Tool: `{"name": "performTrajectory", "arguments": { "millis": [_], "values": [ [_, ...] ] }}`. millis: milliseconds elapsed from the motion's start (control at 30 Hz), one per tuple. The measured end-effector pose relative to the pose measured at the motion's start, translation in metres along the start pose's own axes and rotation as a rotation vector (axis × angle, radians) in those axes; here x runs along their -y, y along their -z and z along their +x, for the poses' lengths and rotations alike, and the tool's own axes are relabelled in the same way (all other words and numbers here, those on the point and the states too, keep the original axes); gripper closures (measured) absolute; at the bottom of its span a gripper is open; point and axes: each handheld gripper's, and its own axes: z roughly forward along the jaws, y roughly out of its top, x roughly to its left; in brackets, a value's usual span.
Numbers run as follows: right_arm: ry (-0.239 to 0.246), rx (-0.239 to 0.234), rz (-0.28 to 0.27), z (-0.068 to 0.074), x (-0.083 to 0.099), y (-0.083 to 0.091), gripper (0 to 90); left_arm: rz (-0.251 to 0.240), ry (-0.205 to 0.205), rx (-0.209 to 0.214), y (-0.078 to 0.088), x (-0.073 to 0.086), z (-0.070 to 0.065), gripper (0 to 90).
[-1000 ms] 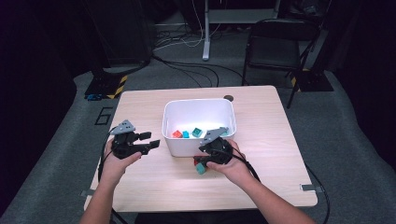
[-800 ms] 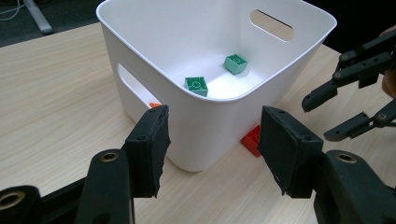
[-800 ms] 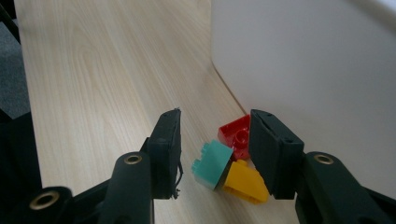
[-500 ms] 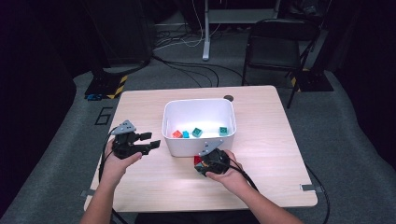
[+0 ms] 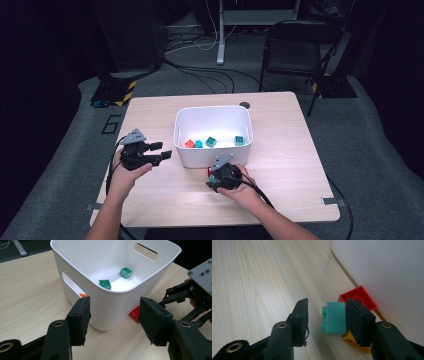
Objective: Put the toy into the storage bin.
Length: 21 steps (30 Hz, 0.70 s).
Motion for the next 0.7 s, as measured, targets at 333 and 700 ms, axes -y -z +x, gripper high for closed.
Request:
{"name": "performTrajectory", "arguments": {
  "millis": [333, 700],
  "values": [
    [0.032, -0.007, 0.030, 0.007, 0.003, -0.009, 56.2, 0.004, -0.001, 0.001, 0.000, 0.000, 0.000, 42.9],
    [0.041, -0.024, 0.068, 0.007, 0.008, -0.016, 67.0, 0.005, 0.003, 0.001, -0.001, 0.000, 0.000, 42.9]
  ]
}}
